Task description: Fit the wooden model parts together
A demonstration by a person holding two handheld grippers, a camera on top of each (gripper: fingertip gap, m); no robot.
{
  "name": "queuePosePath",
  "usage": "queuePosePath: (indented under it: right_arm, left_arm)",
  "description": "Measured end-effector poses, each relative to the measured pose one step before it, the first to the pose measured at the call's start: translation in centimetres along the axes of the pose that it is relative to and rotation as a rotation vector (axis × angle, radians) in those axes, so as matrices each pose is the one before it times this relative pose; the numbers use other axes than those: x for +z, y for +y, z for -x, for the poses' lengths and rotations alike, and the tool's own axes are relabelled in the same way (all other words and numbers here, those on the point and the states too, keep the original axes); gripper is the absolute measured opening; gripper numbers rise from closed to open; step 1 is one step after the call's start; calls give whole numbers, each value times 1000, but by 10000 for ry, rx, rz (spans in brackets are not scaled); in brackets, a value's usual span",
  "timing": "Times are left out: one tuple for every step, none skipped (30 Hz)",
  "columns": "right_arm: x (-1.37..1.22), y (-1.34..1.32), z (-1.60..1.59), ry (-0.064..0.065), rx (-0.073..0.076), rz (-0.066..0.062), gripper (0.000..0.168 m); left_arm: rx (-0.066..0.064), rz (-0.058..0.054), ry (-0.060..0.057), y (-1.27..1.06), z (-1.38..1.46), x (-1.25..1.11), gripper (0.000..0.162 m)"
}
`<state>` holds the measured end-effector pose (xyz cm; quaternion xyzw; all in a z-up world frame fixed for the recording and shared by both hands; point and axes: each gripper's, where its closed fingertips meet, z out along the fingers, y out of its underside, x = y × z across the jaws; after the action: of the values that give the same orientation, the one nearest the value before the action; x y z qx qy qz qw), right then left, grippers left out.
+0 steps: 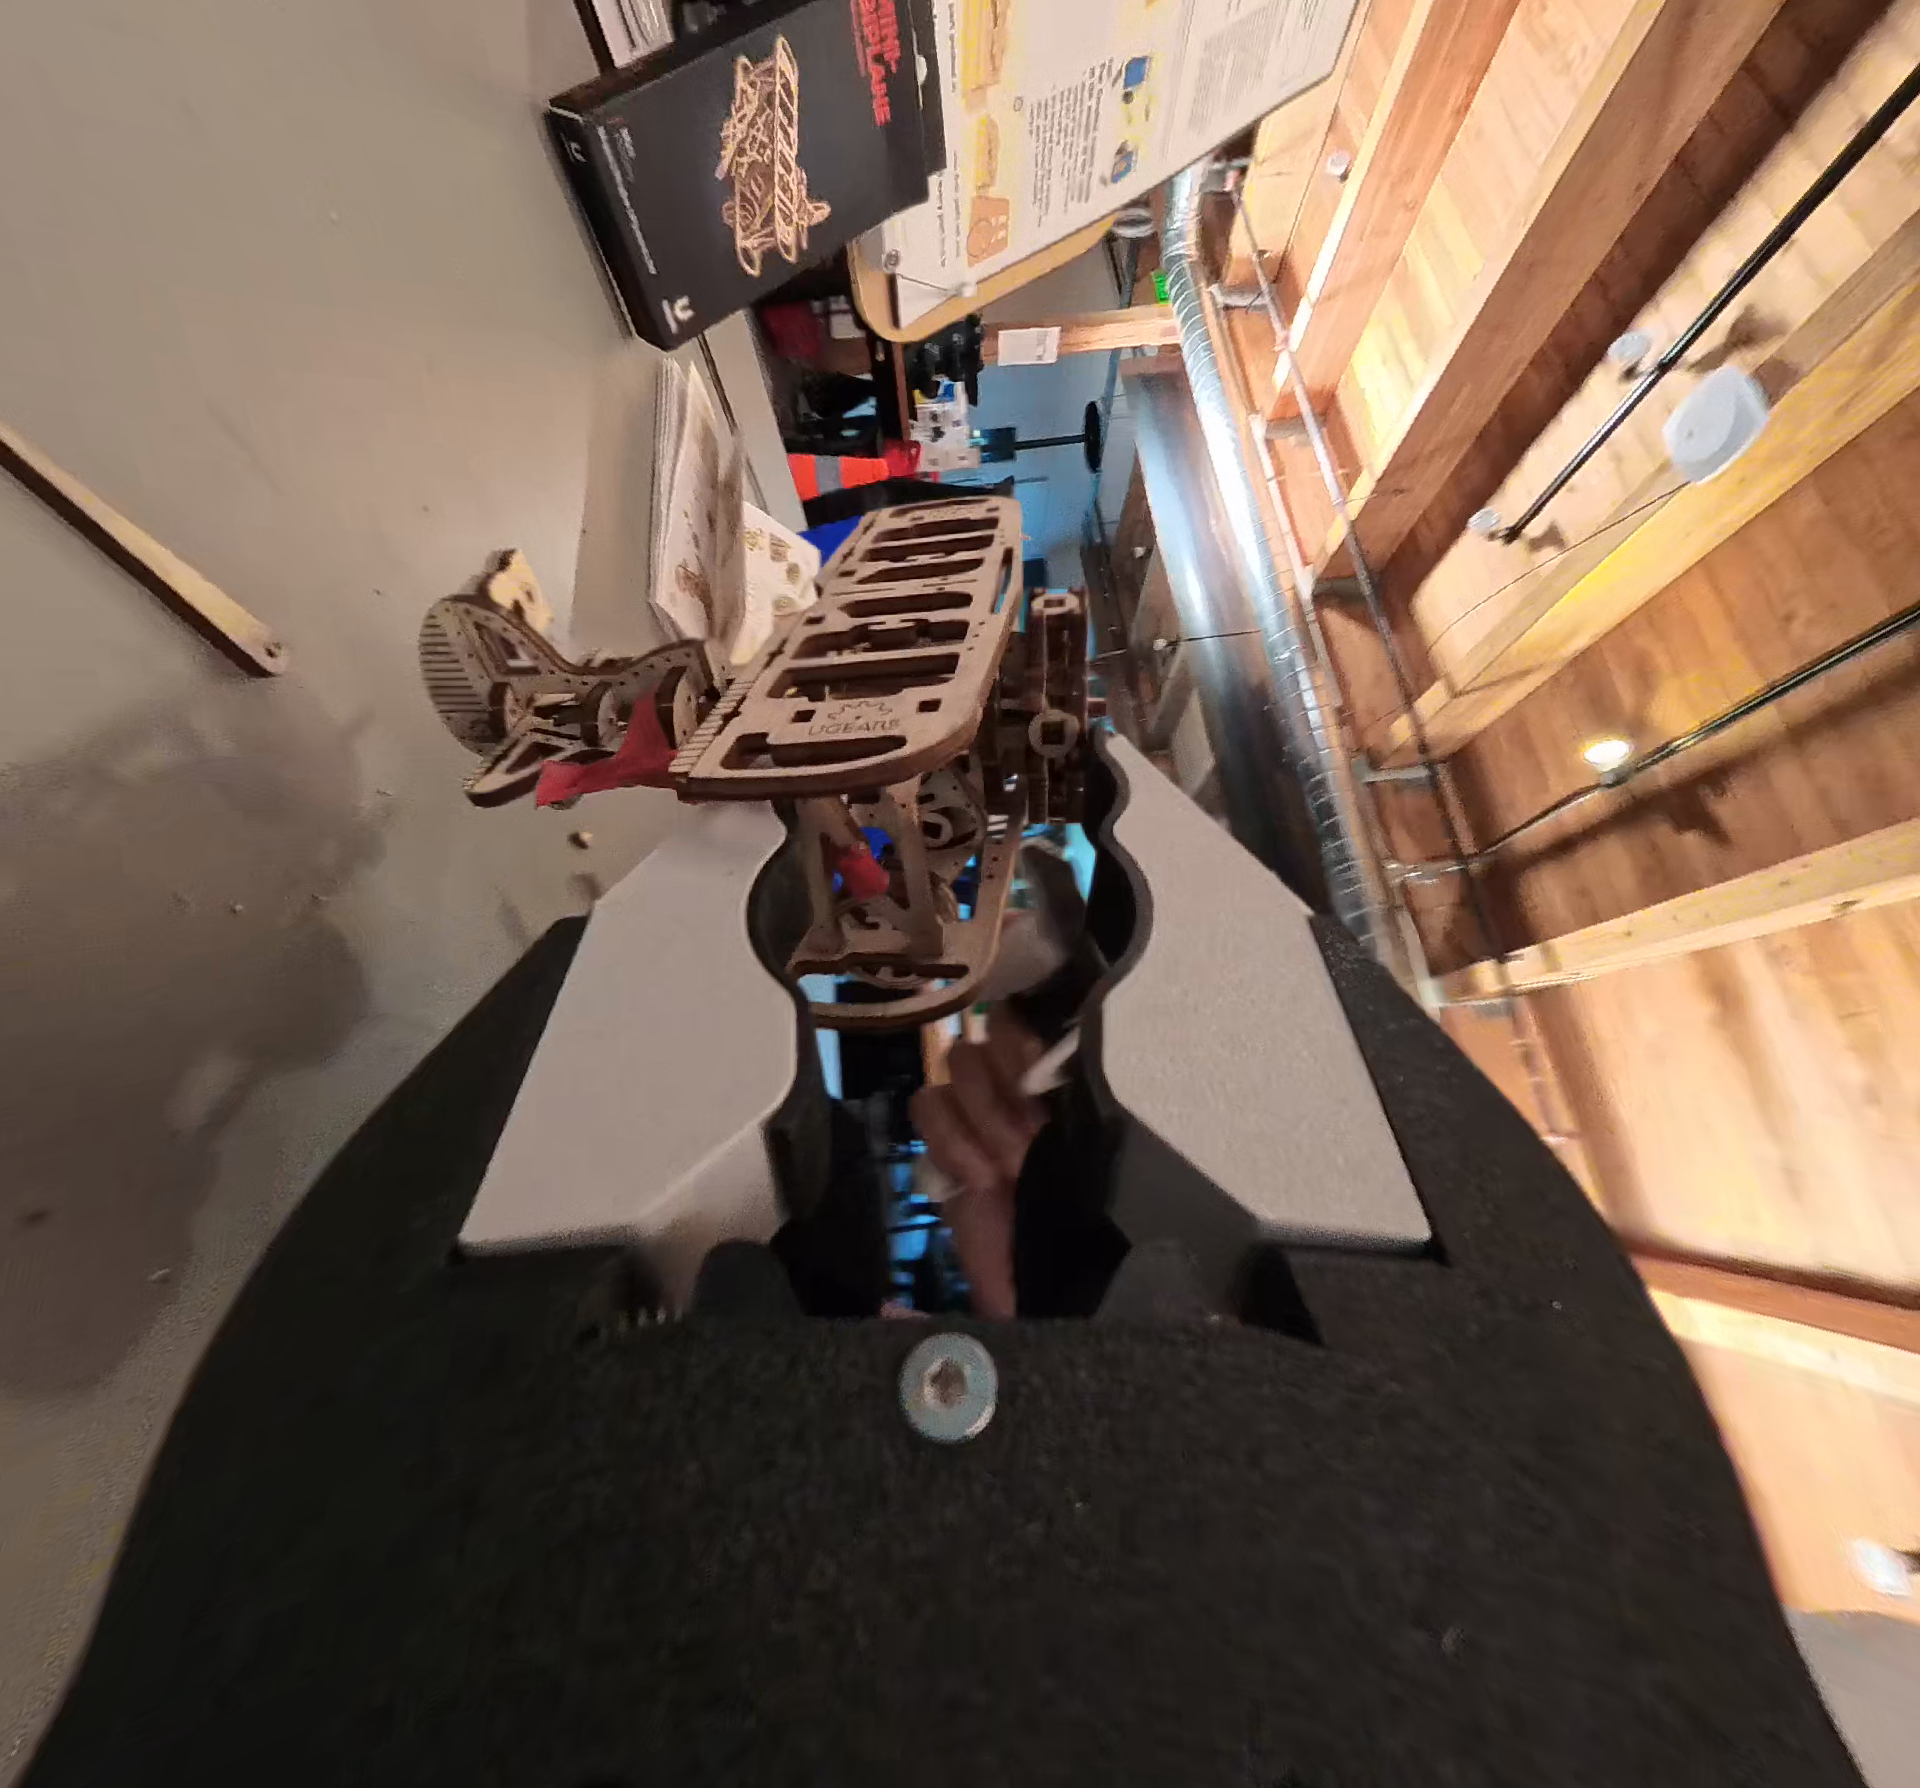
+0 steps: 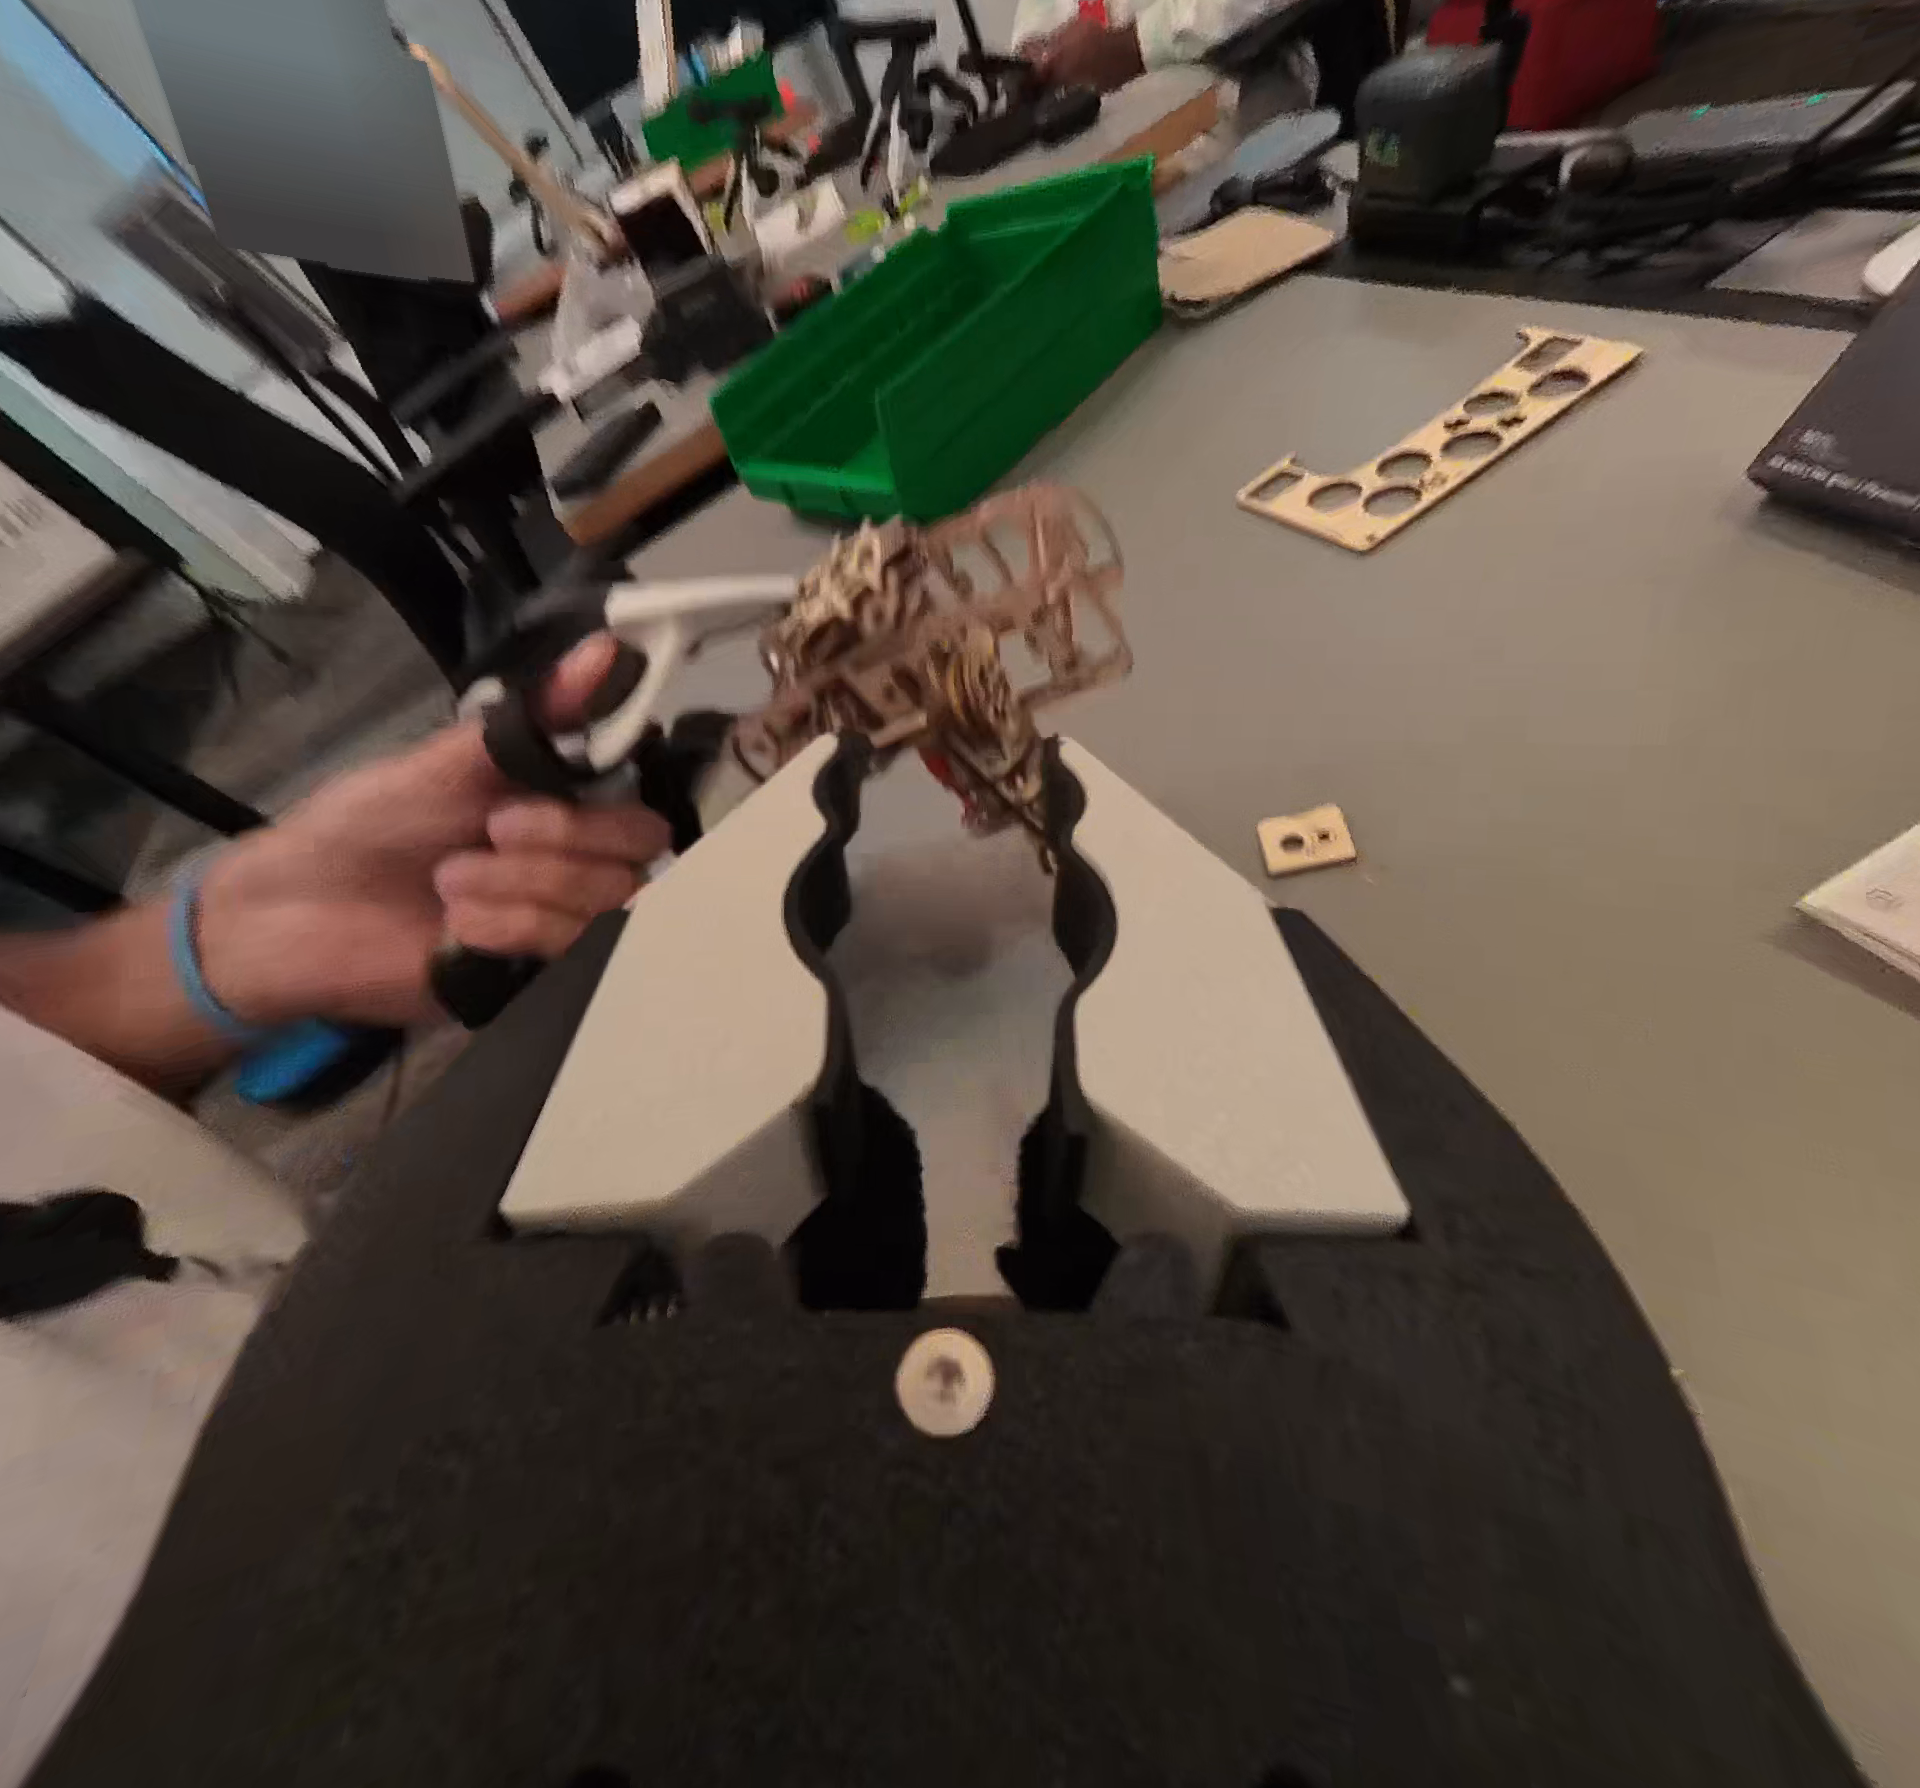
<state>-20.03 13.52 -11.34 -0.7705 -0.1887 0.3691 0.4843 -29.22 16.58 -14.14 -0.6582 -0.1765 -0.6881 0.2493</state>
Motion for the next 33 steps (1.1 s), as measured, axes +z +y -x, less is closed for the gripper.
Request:
queuePosePath:
  right_arm:
    - [495,1117,190,-59,-132,162,39]
    - [628,741,356,-154,197,-48,47]
    - [654,401,248,-125,496,-149,54]
    - [561,231,-236,137,724,-178,59]
    - [429,-48,-397,196,895,-327,63]
    - [332,-242,-73,-84,1063,-450,66]
    - [330,-181,635,-602,1045,-344,70]
    - [290,31,495,-482,864,-146,74]
    - [181,172,282,-244,522,-32,74]
    - [83,219,320,-159,159,12,70]
    - [-51,188,255,-47,-68,70,63]
    - [-149,69,44,139,-198,42,59]
    - [-186,-62,45,185,-281,-1,59]
    - [-199,-131,271,90,-279,-17,59]
    - [-204,-269,375,75,-188,-83,59]
    - [-147,-381,504,12,-148,-191,59]
    - [-32,-350,674,-107,-86,-188,58]
    - [76,-224,611,-105,-10,-124,60]
    - [148,-144,480,-95,101,-100,63]
    - [123,-210,552,-222,202,-177,66]
    - [73,-150,422,-214,243,-163,68]
    - [25,-52,291,-194,193,-112,68]
    - [-62,-7,32,-74,166,-90,68]
    - [-117,-7,-193,30,138,-84,68]
    - [-122,34,-17,-127,171,-37,63]
    - [-111,104,297,-361,211,42,57]
    - [-125,103,15,-166,257,56,54]
    - [-176,-7,-61,-130,121,-14,54]
    - [-173,32,26,-174,48,44,54]
    - [-206,51,-113,-61,12,67,54]
    - [-187,72,-128,-53,79,94,54]
    - [-161,28,-114,-73,114,54,54]
    - [-137,-12,-143,-93,123,8,54]
  left_arm:
    - [-465,12,218,-78,-135,72,49]
    - [-330,66,203,46,-157,122,48]
    - [-31,50,113,130,-110,134,49]
    - [114,20,134,173,-170,138,49]
    - [104,-17,238,185,-318,130,49]
    - [78,-7,257,240,-361,132,49]
    - [26,18,256,272,-362,123,48]
    - [-47,-61,367,160,-500,99,48]
    - [-165,-107,445,55,-577,71,48]
    - [-341,-47,397,86,-447,100,48]
    - [-437,-26,383,79,-382,98,48]
    - [-424,-69,411,5,-421,86,48]
    - [-292,-45,308,29,-342,63,48]
    - [-66,33,146,138,-175,82,48]
    - [152,109,48,242,-103,82,48]
    - [250,153,40,309,-113,114,48]
    - [298,186,-18,388,-35,122,48]
    - [340,208,-57,452,0,165,48]
    - [360,196,-22,471,-74,181,48]
    - [373,181,-1,469,-126,193,48]
    - [434,94,-1,342,-166,180,48]
    - [456,84,-63,283,-135,150,48]
    - [420,162,-95,371,-79,159,48]
    - [378,177,-41,385,-160,150,48]
    - [394,171,-28,394,-210,151,48]
    - [440,76,-199,243,3,73,48]
    - [492,103,-227,234,50,57,48]
    - [283,138,-131,206,-14,82,49]
    - [57,149,-45,153,-27,86,49]
    - [18,216,-101,209,114,79,49]
    - [31,170,-93,170,104,71,49]
    - [75,136,-121,164,121,74,49]
    - [113,126,-148,147,103,84,49]
